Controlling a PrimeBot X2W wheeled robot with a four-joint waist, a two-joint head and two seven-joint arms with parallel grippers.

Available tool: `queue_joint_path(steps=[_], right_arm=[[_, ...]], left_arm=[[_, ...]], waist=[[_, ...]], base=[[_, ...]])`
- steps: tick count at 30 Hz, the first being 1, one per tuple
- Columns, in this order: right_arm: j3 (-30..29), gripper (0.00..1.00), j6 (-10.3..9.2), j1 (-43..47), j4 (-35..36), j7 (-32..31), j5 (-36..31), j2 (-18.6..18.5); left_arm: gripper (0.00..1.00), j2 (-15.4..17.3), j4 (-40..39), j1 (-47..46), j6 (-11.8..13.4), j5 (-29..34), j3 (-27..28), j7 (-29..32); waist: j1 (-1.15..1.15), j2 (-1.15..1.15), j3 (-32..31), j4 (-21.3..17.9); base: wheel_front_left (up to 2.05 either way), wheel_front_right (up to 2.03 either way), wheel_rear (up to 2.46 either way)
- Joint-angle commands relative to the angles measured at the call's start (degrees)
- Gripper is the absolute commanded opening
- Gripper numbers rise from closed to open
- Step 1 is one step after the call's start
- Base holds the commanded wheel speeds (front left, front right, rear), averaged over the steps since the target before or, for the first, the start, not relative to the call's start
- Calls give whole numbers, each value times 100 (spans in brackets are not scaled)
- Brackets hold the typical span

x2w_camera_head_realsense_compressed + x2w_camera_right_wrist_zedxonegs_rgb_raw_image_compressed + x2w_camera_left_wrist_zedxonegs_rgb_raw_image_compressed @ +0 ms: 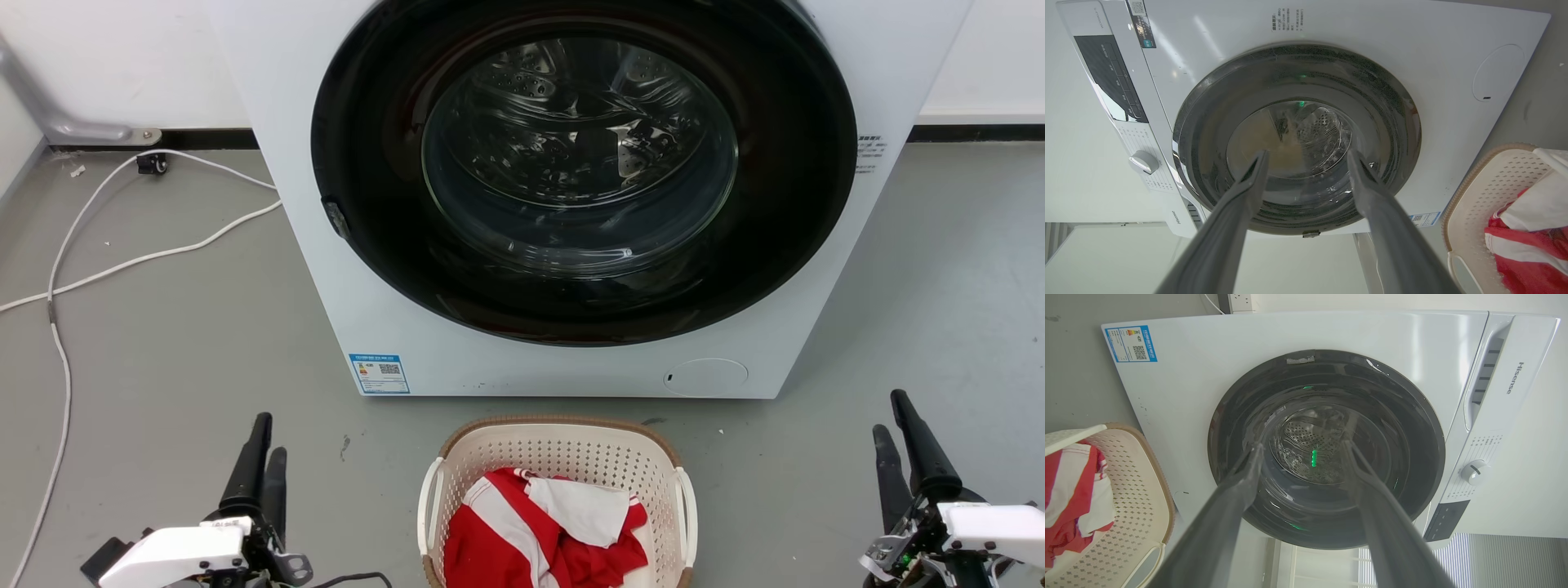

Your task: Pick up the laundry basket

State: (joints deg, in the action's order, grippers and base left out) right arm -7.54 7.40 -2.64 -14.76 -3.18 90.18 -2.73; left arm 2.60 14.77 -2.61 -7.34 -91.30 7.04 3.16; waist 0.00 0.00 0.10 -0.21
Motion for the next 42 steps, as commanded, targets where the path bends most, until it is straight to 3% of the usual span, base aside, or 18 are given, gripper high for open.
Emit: queue_joint_path(steps=[1, 14, 26, 37, 42], right_arm=[[-61, 100, 9, -69, 117, 78, -134, -18], [-318, 100, 10, -72, 418, 396, -1658, -19], [-46, 100, 10, -29, 1312, 633, -3626, -20], [290, 100, 11, 71, 1840, 845, -5251, -21], [351, 100, 11, 147, 1906, 933, -5764, -21]], left_arm=[[100, 22, -128, -46, -8, 59, 89, -85], [100, 24, -144, -9, -10, 711, 595, -402], [100, 28, -878, -40, 42, 1945, 951, -636], [100, 29, -1988, 295, 579, 3849, -50, -848], [100, 29, -2164, 388, 642, 4710, -590, -933]], waist=[[0, 0, -1, -6], [0, 0, -5, -31], [0, 0, -12, -52], [0, 0, -25, -66], [0, 0, -18, -79]], base=[[0, 0, 0], [0, 0, 0], [0, 0, 0], [0, 0, 0], [0, 0, 0]])
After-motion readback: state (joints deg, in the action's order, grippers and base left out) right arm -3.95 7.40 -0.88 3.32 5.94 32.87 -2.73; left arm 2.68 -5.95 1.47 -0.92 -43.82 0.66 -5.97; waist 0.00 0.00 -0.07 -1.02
